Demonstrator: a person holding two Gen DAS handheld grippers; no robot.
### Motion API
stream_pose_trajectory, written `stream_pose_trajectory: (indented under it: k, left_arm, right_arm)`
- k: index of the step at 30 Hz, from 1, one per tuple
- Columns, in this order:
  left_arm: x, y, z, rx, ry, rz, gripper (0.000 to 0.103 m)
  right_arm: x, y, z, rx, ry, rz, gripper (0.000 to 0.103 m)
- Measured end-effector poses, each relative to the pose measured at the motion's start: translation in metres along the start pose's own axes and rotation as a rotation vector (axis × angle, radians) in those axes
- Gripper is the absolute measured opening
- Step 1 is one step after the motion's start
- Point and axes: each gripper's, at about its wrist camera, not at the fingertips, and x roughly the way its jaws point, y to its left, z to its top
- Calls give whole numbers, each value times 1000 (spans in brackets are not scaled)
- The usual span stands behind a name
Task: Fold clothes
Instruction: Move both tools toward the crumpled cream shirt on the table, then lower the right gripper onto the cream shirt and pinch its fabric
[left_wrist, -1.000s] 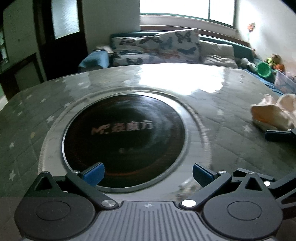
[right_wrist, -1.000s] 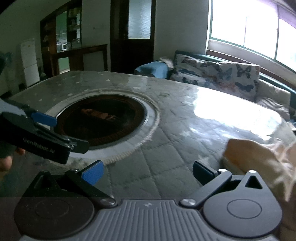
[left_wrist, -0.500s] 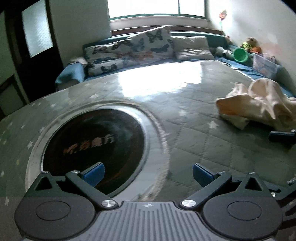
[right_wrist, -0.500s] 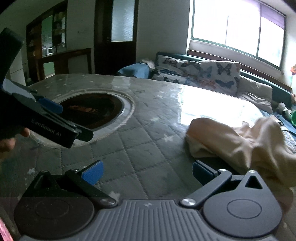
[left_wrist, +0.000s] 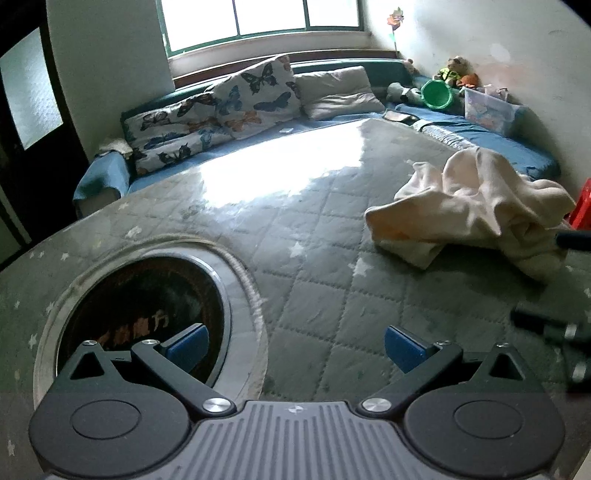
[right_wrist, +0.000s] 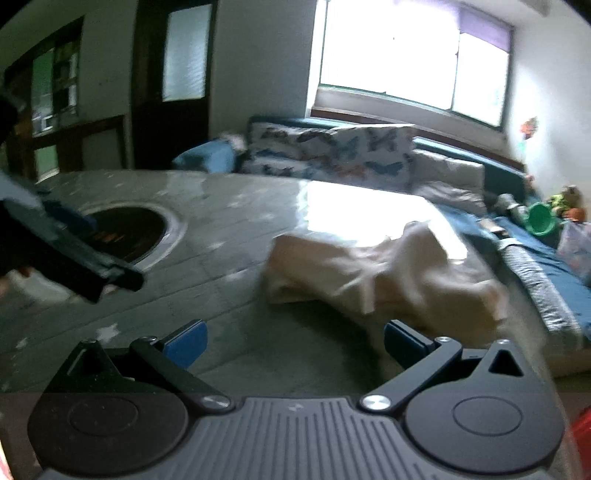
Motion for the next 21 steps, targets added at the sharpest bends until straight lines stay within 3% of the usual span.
stream_pose_trajectory:
  k: [10,21]
  left_arm:
    - [1,-1,5,-2,2,0,103]
    - [6,-4,7,9,16,-2,103]
  right_arm:
    - [13,-64,34,104,-67,-138,97]
    - [61,-106,38,190,30,-166,70]
